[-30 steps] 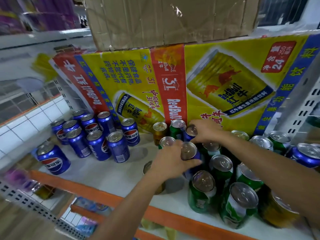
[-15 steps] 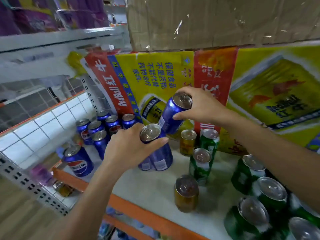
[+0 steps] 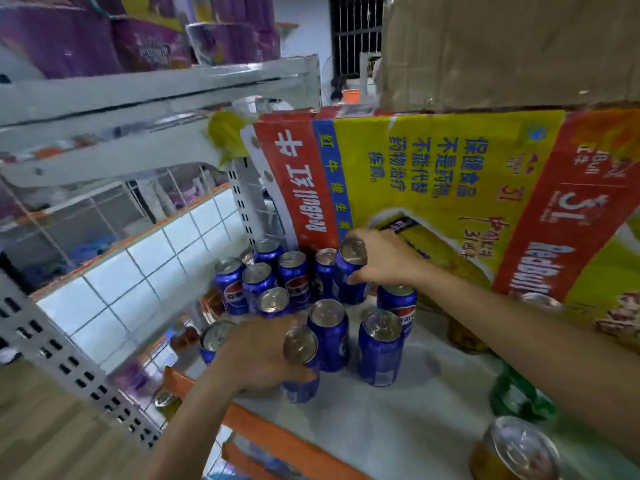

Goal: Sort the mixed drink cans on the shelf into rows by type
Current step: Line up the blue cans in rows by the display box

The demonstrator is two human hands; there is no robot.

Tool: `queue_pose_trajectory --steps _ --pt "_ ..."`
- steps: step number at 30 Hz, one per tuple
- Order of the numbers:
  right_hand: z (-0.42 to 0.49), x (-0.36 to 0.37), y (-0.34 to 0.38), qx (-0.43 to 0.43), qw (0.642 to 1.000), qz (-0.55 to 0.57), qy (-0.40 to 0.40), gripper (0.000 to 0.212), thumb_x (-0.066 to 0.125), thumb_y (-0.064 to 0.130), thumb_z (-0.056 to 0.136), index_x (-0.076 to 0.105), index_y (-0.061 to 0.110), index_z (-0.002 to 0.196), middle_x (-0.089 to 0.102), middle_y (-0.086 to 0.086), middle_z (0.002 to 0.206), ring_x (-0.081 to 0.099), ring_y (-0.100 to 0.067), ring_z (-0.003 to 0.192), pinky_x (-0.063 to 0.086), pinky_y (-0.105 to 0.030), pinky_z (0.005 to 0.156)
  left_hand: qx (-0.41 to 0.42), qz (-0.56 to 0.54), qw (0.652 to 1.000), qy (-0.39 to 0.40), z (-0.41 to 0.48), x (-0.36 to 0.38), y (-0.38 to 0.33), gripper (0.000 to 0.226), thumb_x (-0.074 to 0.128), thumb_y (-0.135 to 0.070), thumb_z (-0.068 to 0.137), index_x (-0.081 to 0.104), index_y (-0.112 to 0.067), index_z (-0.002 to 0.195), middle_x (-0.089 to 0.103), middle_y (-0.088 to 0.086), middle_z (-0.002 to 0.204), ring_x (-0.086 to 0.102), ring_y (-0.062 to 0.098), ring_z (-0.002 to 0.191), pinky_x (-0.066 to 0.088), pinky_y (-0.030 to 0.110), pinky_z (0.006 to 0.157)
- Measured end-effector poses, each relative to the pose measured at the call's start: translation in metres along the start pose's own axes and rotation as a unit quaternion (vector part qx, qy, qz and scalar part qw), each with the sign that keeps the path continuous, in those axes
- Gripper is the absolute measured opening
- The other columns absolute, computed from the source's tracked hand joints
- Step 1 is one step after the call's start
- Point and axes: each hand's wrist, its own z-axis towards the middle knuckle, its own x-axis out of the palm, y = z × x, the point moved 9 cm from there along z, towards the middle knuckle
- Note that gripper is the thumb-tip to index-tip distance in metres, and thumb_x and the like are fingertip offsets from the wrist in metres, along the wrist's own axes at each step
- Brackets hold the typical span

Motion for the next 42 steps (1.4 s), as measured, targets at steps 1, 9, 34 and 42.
queue_pose_trajectory --steps 1,9,34,42 --pt "0.005 0.007 0.000 0.003 1.000 -0.016 0.012 0.069 0.085 0.033 0.065 0.051 0.022 0.125 0.061 -0.004 0.121 0.059 -0.024 0.106 0.050 -0.034 0.080 -0.001 -0.011 1.000 0.008 0.003 0.001 0.005 0.045 0.059 -0.069 0.058 0.043 -0.041 0.090 0.059 -0.018 0.094 0.056 0.006 0.091 0.044 0.026 0.076" --pt "0.026 0.050 -0.002 0.047 0.988 -0.105 0.107 0.079 0.079 0.030 0.073 0.038 0.025 0.140 0.058 -0.006 0.124 0.059 -0.026 0.105 0.053 -0.039 0.084 0.003 -0.034 0.999 0.027 0.027 0.010 0.030 0.043 0.076 -0.046 0.068 0.055 -0.026 0.100 0.058 -0.011 0.097 0.052 0.006 0.087 0.034 0.018 0.060" --pt "-0.058 -0.027 -0.084 0.082 0.992 -0.091 0.018 0.044 0.059 0.028 0.092 0.050 0.019 0.133 0.053 -0.004 0.135 0.050 -0.024 0.121 0.042 -0.031 0.094 0.163 -0.052 0.979 -0.113 0.070 -0.027 -0.120 0.045 0.062 -0.046 0.085 0.053 -0.026 0.124 0.064 -0.002 0.116 0.059 0.020 0.104 0.050 0.038 0.085" --pt "-0.159 -0.070 -0.166 0.196 0.973 -0.122 -0.004 0.035 0.058 0.026 0.091 0.055 0.016 0.124 0.058 -0.008 0.125 0.054 -0.026 0.109 0.046 -0.036 0.088 0.205 -0.019 0.979 0.002 0.125 0.046 -0.221 0.062 0.063 -0.042 0.086 0.036 -0.018 0.136 0.036 0.008 0.140 0.046 0.031 0.123 0.041 0.039 0.097"
